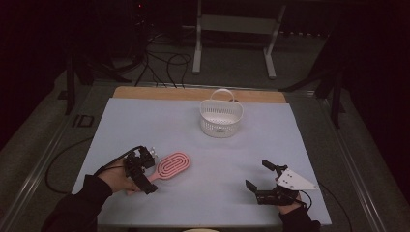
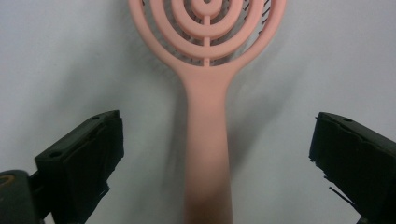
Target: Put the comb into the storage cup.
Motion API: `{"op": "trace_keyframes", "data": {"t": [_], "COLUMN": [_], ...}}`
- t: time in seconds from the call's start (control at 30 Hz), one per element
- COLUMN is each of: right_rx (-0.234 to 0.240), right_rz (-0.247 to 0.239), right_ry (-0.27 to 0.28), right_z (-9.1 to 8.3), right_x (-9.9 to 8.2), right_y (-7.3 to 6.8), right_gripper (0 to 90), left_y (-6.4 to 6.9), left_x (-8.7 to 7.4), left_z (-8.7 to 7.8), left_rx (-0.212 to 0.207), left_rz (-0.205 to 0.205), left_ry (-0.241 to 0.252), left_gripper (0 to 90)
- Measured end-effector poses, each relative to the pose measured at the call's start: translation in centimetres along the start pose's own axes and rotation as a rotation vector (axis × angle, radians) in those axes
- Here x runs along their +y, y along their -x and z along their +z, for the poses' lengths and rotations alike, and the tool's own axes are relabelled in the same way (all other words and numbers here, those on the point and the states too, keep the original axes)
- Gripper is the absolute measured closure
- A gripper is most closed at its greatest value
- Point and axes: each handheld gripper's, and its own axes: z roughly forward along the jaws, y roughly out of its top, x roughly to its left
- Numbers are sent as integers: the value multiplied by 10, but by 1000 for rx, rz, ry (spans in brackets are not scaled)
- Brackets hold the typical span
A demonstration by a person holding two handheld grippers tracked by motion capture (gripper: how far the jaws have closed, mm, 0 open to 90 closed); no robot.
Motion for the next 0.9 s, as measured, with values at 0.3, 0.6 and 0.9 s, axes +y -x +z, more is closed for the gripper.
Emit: {"op": "trace_keyframes", "data": {"t": [0.3, 0.6, 0.9], "right_rx": [-1, 0, -2], "right_rz": [-5, -4, -4], "right_ry": [0, -2, 3], "right_z": [0, 0, 0], "right_x": [0, 0, 0], "right_y": [0, 0, 0], "right_gripper": [92, 92, 93], "left_y": [-4, -3, -1], "left_x": [5, 9, 14], "left_z": [7, 11, 14], "left_rx": [5, 16, 32], "left_rz": [0, 11, 24], "left_ry": [-33, -59, -81], "left_gripper": [159, 311, 431]}}
